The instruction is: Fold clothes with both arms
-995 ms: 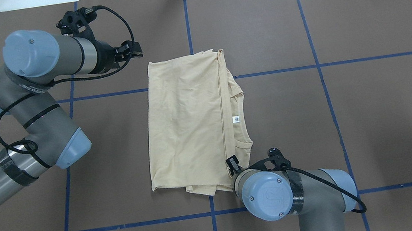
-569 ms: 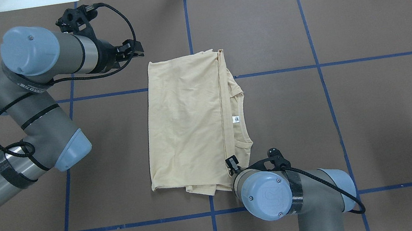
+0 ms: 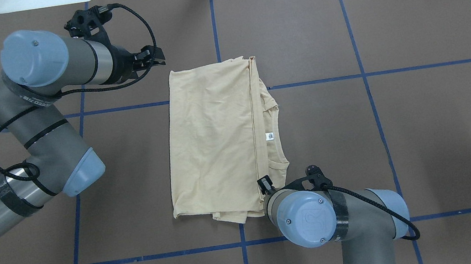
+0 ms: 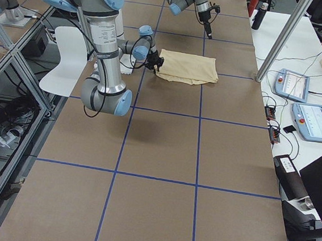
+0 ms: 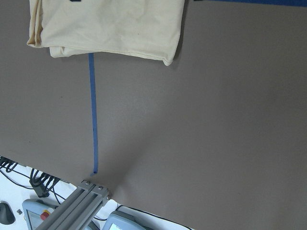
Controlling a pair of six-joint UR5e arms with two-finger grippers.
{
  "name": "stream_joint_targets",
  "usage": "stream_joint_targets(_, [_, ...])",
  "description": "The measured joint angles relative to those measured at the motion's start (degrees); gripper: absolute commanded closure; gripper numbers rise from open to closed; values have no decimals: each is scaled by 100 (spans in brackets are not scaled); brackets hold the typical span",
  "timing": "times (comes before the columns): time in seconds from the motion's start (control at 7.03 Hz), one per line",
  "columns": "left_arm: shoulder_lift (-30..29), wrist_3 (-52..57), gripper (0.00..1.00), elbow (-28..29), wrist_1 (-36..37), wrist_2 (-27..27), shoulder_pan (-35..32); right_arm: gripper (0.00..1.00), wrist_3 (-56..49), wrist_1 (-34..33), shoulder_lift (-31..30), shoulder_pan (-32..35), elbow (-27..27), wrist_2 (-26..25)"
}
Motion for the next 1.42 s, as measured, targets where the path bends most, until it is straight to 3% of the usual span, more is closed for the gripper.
stream_joint_targets(1.14, [208,-676,18,-330,-40,-140,122,100,-19,-71,-282,31,378,247])
stream_joint_targets(1.42, [781,-1504,1,-1288,-58,-124,543,100,-24,-83,-622,-9,743,269])
